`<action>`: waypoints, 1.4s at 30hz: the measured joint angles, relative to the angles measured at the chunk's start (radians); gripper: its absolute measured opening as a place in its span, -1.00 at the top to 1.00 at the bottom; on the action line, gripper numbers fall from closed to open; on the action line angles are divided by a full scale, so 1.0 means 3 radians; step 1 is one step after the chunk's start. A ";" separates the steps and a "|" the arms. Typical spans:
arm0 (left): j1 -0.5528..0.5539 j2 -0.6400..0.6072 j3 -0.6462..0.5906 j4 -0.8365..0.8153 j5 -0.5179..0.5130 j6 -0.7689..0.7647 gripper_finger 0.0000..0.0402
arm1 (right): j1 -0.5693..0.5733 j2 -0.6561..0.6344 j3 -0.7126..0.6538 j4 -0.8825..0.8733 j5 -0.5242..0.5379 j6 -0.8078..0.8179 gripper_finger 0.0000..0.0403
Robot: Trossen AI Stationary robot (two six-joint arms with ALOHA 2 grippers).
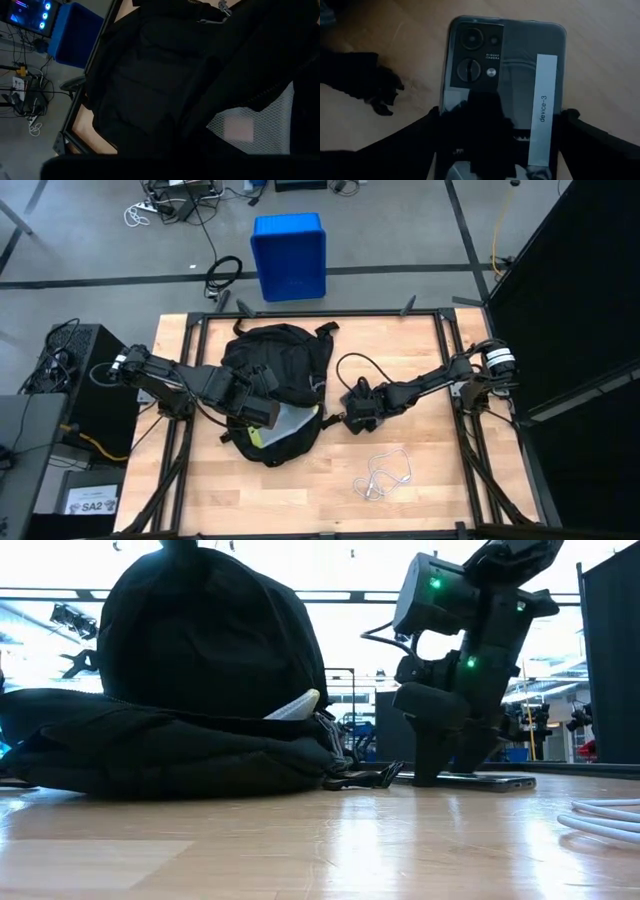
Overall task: Unpack backpack
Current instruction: Put the cellphone into the backpack
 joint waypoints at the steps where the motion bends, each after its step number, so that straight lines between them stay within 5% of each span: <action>1: 0.0000 0.0000 0.0000 0.0000 -0.0001 0.0000 1.00 | 0.0001 -0.0015 0.0007 -0.0005 -0.0015 -0.0026 -0.62; 16: 0.0001 0.0000 -0.0001 0.0004 -0.0001 0.0001 1.00 | 0.0311 -0.0534 0.0239 -0.0311 0.0092 -0.0172 -0.62; 30: 0.0001 0.0000 -0.0003 0.0353 -0.0030 0.0143 1.00 | 0.0478 -0.0506 0.0501 0.1844 -0.0244 -0.1069 -0.62; 42: 0.0004 0.0003 -0.0003 0.1271 -0.0029 0.0780 1.00 | -0.0026 0.0051 0.0596 0.2176 -0.0649 -0.1098 -0.62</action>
